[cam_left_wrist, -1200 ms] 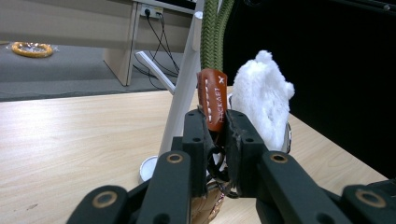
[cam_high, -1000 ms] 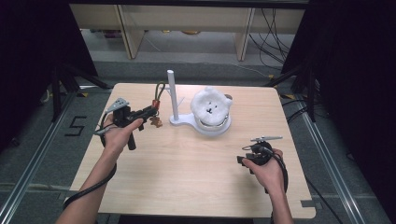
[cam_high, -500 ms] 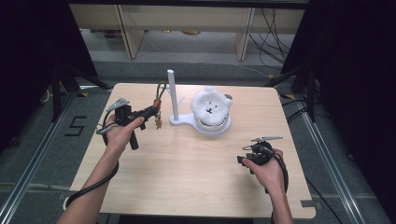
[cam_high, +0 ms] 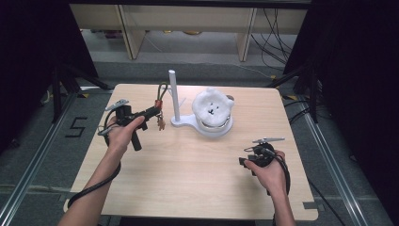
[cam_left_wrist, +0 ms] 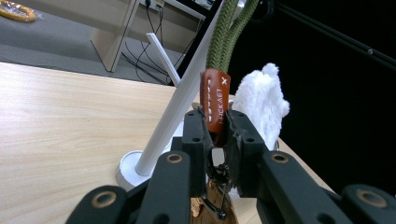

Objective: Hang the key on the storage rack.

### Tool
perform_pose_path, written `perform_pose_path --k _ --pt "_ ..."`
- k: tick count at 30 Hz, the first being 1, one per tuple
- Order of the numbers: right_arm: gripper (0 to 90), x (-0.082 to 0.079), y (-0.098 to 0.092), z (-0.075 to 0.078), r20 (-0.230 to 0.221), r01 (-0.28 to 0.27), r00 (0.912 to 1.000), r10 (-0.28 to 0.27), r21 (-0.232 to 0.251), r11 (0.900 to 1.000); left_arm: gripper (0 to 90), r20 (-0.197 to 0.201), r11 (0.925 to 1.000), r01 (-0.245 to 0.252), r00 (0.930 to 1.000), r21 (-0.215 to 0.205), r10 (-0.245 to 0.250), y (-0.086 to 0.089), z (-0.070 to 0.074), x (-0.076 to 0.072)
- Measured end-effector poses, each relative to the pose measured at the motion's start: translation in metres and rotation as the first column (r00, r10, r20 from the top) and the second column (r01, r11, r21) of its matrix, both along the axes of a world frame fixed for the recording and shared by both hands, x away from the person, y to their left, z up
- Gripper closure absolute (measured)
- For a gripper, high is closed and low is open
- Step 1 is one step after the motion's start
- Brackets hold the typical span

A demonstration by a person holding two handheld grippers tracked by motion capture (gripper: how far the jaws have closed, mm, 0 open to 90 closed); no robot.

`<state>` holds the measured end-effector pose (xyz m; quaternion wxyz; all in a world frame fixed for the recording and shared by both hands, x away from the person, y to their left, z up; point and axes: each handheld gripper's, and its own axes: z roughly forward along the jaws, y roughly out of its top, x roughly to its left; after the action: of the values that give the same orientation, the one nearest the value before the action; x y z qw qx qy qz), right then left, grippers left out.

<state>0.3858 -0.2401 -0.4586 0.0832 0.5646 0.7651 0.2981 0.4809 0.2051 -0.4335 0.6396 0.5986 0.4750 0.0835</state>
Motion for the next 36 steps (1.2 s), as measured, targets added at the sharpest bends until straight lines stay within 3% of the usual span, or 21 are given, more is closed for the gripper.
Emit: perform_pose_path --k 2,6,8,9,11,12,15,19,20,23,29,36 --pt "55.3 0.0 -0.0009 0.0009 -0.014 -0.015 0.9998 0.016 0.009 1.0 78.1 -0.001 1.0 -0.002 1.0 0.001 0.002 -0.0003 0.0 0.0005" --pt "55.4 0.0017 -0.0025 -0.0008 0.009 -0.034 0.9994 0.034 0.009 0.999 78.0 -0.001 0.9999 -0.013 0.9999 0.01 0.013 -0.0009 -0.0005 0.0012" --pt "55.3 0.0017 -0.0024 -0.0013 0.013 -0.03 0.9995 0.03 0.007 1.0 77.9 -0.001 0.9998 -0.016 0.9999 0.015 0.016 -0.0013 -0.0006 0.0015" --pt "55.3 0.0005 -0.0005 -0.0017 0.032 -0.001 0.9995 0.001 -0.005 1.0 77.9 -0.001 0.9997 -0.015 0.9999 0.017 0.015 -0.0014 -0.0006 0.0017" --pt "55.3 -0.0002 0.0005 -0.0009 0.008 0.006 1.0 -0.006 0.002 1.0 77.8 -0.003 0.9996 -0.021 0.9998 0.021 0.021 -0.0021 -0.0002 0.002" --pt "55.3 -0.0013 0.0028 -0.0001 -0.014 0.035 0.9993 -0.035 0.004 0.999 77.7 -0.006 0.9995 -0.024 0.9997 0.021 0.024 -0.0026 0.0 0.0022" --pt "55.3 -0.001 0.0027 -0.0012 0.001 0.02 0.9998 -0.02 0.012 1.0 77.6 -0.011 0.9994 -0.028 0.9995 0.02 0.028 -0.0035 0.0006 0.0029" --pt "55.3 -0.0009 0.0017 -0.001 -0.006 0.022 0.9997 -0.022 -0.021 1.0 77.5 -0.022 0.9996 -0.027 0.9994 -0.003 0.027 -0.004 0.0012 0.0033" --pt "55.3 -0.0008 0.0021 -0.0026 0.008 0.024 0.9997 -0.024 0.005 1.0 77.4 -0.021 0.9998 -0.022 0.9995 -0.001 0.022 -0.0032 0.0011 0.003" --pt "55.4 -0.001 0.002 -0.0025 0.002 0.019 0.9998 -0.019 0.013 1.0 77.4 -0.025 0.9997 -0.018 0.9995 -0.014 0.018 -0.0017 0.0003 0.0023" --pt "55.3 0.0 0.001 -0.0044 0.024 0.003 0.9997 -0.003 -0.005 1.0 76.9 -0.069 0.9969 -0.023 0.9974 -0.075 0.018 0.0026 -0.0006 0.0051" --pt "55.3 0.0004 0.0008 -0.0061 0.021 0.003 0.9998 -0.003 -0.007 1.0 77.5 -0.084 0.9962 -0.026 0.9963 -0.084 0.018 0.0015 -0.0008 0.0071"
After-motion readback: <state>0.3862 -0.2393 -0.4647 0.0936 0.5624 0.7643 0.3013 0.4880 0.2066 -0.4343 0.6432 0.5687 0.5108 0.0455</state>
